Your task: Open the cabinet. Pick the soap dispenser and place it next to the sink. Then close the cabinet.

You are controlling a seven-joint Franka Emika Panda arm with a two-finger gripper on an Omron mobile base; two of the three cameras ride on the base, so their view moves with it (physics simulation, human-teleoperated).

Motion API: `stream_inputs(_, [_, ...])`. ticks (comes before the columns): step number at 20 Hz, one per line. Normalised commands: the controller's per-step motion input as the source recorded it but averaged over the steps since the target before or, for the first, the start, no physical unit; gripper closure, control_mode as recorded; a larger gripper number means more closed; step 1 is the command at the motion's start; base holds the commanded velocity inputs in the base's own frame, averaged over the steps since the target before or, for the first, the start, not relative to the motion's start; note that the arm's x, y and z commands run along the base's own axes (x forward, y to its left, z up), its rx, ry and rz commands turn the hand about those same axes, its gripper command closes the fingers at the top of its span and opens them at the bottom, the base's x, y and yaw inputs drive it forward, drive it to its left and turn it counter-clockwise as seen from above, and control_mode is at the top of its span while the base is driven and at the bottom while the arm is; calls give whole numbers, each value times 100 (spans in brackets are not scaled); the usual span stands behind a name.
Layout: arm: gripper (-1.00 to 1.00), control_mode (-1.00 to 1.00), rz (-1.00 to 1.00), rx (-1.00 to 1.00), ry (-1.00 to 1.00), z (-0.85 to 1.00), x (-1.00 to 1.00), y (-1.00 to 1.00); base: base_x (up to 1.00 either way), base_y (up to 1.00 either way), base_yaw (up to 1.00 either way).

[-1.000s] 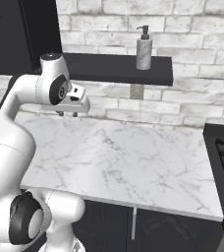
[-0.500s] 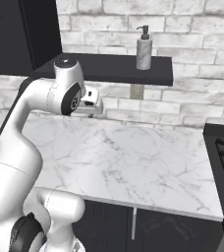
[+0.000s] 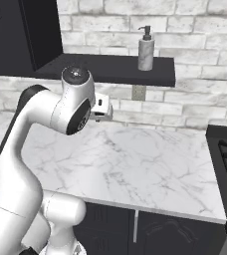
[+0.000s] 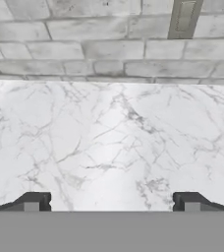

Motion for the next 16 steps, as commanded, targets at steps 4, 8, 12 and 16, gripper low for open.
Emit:
stream_inputs(4, [-100, -100, -9, 0, -36, 36, -29, 0, 0, 0, 0])
stream_inputs(8, [-100, -100, -14, 0, -23, 31, -16, -2, 0, 0, 0])
stream_inputs(12, [-100, -100, -15, 0, -3, 8, -37, 3, 0, 0, 0])
stream_inputs(16, [-100, -100, -16, -5, -4, 31, 4, 0, 0, 0, 0])
